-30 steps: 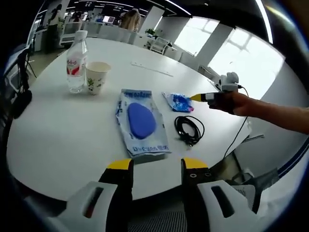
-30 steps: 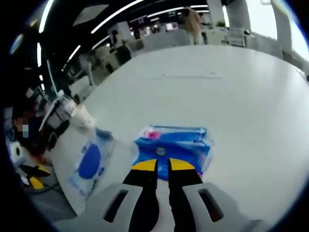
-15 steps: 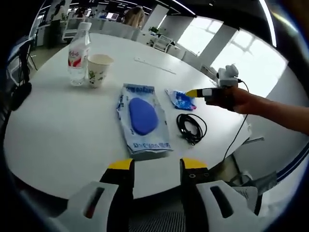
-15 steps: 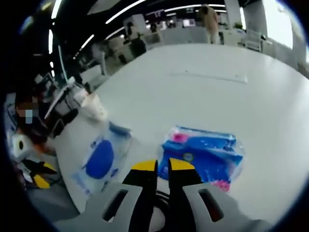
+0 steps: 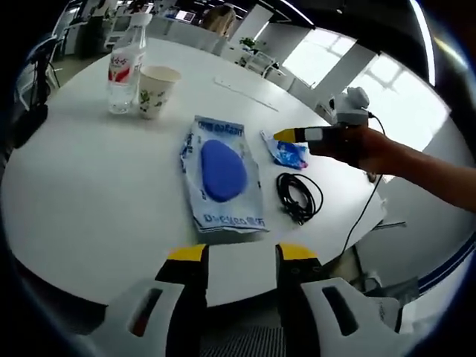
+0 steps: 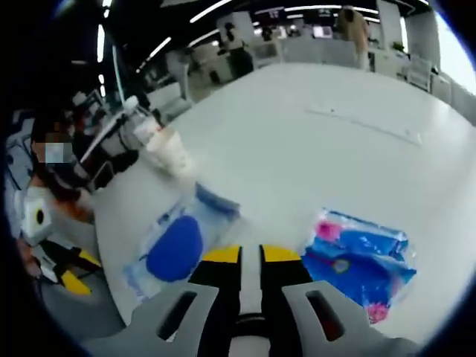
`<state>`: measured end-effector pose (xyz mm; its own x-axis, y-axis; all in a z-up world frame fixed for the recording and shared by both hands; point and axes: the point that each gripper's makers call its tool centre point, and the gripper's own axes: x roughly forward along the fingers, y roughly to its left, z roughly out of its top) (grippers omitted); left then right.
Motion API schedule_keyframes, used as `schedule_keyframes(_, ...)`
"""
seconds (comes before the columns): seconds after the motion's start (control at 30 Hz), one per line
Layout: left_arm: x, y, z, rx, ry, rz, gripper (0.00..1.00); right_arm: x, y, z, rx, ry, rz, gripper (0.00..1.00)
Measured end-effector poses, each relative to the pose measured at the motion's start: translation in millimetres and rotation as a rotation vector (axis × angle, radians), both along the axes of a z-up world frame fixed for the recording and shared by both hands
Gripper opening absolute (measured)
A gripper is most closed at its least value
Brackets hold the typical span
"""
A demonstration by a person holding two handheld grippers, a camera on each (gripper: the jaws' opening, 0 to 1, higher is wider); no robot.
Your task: Arrange the tabletop items into an orderly group along one side of the table until the central work area is clear of visible clutter.
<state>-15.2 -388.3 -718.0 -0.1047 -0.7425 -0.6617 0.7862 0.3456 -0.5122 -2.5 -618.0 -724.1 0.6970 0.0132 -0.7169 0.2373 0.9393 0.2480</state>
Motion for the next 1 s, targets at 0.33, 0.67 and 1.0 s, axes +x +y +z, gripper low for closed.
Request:
schedule_keyframes(0.33,-2.1,-10,-9.9,0.013,0.056,0.042,0.32,19,14,-11.1,-0.057,0.041,0.169,0.07)
schedule_keyframes(0.67,-12.9,-26,-19.7,0.043,0.127,0.05,0.31,41,14,-11.6,-0.162,0.074,0.304,0.1)
schedule_keyframes(1.0,-10.7,-39,-27.8,0.057,0.208,0.117,0.28,71,14,-12.3,-0.218,0.088,0.398,0.14)
